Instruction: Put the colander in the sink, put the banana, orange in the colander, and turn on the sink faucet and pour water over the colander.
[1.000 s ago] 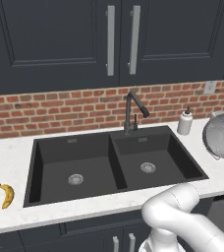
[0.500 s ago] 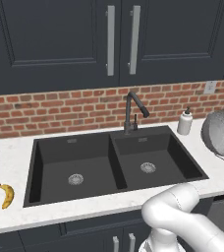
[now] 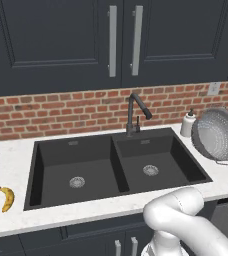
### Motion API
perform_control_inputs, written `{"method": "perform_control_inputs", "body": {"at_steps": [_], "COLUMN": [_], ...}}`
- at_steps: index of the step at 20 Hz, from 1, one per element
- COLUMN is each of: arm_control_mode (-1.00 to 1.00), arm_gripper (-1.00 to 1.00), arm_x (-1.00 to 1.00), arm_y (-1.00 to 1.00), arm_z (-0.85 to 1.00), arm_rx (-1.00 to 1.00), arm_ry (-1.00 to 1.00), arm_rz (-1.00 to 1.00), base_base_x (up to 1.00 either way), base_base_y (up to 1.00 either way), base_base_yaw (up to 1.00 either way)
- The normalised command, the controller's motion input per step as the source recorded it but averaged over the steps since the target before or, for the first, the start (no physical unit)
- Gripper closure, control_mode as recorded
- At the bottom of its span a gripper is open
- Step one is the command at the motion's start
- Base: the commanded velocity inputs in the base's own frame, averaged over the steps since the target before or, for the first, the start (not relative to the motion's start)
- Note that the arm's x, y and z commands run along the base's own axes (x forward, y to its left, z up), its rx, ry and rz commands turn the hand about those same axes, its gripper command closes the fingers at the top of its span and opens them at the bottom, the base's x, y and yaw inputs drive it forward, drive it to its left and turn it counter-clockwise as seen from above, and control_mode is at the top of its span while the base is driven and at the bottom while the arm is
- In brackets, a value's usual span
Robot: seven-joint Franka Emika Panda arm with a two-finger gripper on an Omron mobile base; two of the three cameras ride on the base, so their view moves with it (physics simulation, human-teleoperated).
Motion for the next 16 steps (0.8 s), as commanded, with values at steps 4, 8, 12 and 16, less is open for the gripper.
{"method": "perform_control_inputs", "body": {"at_steps": [4, 8, 12, 16], "arm_control_mode": [-1.0, -1.0, -1.0, -1.0], "arm_gripper": [1.0, 1.0, 1.0, 1.0], "arm_x": [-0.25, 0.02, 0.25, 0.31], "arm_y": [0.75, 0.43, 0.29, 0.29], "arm_z": [0.08, 0.0, 0.0, 0.0], "arm_rx": [-0.11, -0.06, 0.0, 0.0], "arm_ry": [0.24, 0.44, 0.57, 0.52], "arm_rz": [0.08, 0.14, 0.16, 0.13], "base_base_x": [0.0, 0.0, 0.0, 0.0], "base_base_y": [0.0, 0.0, 0.0, 0.0], "base_base_yaw": [0.0, 0.0, 0.0, 0.0]}}
